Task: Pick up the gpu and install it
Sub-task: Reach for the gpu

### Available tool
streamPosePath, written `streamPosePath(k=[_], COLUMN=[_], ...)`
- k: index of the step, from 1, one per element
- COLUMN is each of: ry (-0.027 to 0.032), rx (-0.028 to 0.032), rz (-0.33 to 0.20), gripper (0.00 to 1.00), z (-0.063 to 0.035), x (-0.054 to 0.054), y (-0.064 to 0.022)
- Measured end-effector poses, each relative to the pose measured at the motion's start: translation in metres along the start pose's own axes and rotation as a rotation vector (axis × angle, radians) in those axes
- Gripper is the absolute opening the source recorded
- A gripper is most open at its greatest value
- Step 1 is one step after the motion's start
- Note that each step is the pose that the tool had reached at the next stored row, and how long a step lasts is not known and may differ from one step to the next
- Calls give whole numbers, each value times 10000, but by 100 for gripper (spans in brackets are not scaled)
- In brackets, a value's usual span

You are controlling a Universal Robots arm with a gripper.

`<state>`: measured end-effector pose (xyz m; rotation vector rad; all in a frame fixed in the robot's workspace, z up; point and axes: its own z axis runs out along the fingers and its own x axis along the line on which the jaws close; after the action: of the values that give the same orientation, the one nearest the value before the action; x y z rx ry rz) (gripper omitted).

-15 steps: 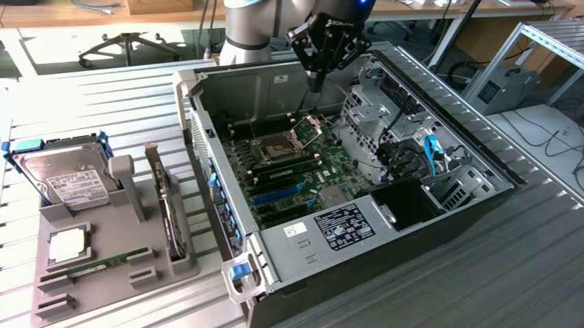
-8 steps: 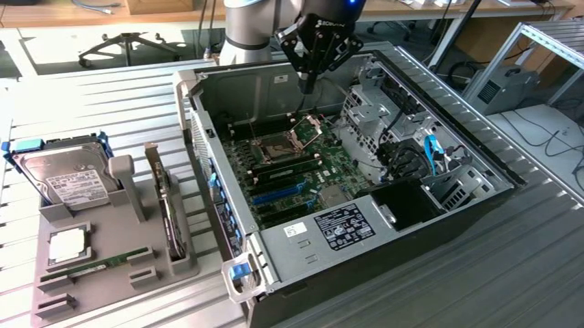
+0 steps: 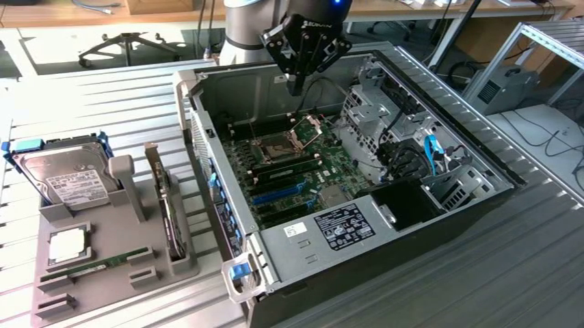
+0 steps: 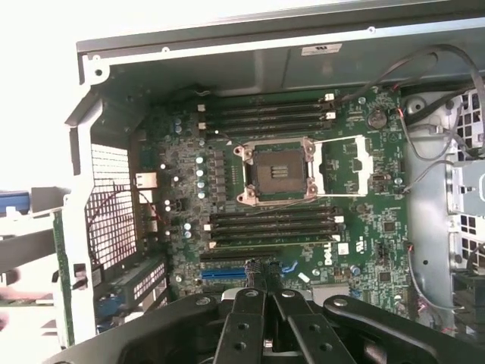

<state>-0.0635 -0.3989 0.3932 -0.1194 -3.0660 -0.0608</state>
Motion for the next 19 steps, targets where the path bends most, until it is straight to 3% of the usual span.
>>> streamPosePath(k=[8, 19], ry=[-6, -5], rx=[-1, 0], rz=[0, 0], gripper=[11, 11], z=[12, 13], x=[167, 176], y=[-13, -14])
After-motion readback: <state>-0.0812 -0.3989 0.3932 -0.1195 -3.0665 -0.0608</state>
